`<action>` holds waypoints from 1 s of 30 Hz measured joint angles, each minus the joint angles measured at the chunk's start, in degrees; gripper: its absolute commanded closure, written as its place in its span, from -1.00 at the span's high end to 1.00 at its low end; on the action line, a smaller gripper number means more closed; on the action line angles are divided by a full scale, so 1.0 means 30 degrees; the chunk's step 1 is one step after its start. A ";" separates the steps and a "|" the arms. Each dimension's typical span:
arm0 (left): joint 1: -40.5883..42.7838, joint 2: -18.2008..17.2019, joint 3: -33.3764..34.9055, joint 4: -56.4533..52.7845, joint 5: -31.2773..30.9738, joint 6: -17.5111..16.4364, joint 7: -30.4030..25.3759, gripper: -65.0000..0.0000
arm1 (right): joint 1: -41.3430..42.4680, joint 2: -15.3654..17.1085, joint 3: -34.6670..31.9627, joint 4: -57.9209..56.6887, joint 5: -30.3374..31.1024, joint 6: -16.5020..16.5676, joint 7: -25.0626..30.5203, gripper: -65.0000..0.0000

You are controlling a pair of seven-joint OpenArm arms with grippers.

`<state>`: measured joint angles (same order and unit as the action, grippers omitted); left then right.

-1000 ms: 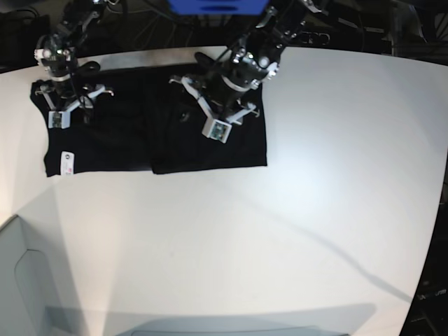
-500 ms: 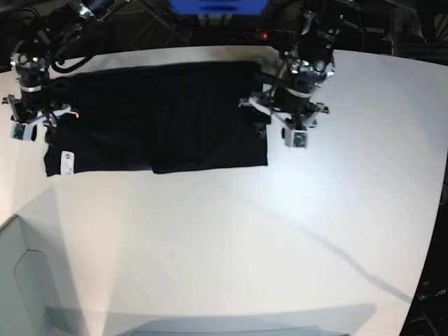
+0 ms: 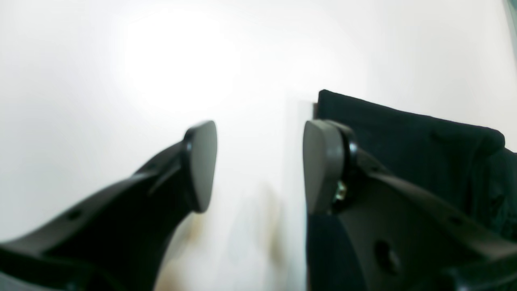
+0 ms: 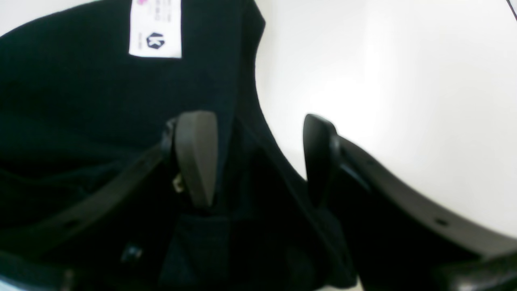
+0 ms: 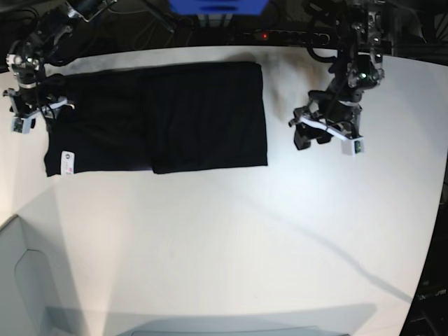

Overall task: Fold the T-shirt properly
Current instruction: 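Withdraw the left gripper and grasp the bundle's end with the right gripper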

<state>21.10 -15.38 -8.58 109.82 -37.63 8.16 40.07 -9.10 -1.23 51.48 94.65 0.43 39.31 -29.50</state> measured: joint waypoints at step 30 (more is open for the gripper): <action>0.0204 0.0058 0.0073 -0.0430 -0.0029 0.0000 0.0000 0.01 | 0.0627 0.2463 -0.1887 -0.3162 0.2506 -0.0015 -0.2871 0.37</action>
<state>21.71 -15.20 -8.36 108.53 -37.71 8.16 40.07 -7.22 6.15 45.82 85.17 7.94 39.27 -38.11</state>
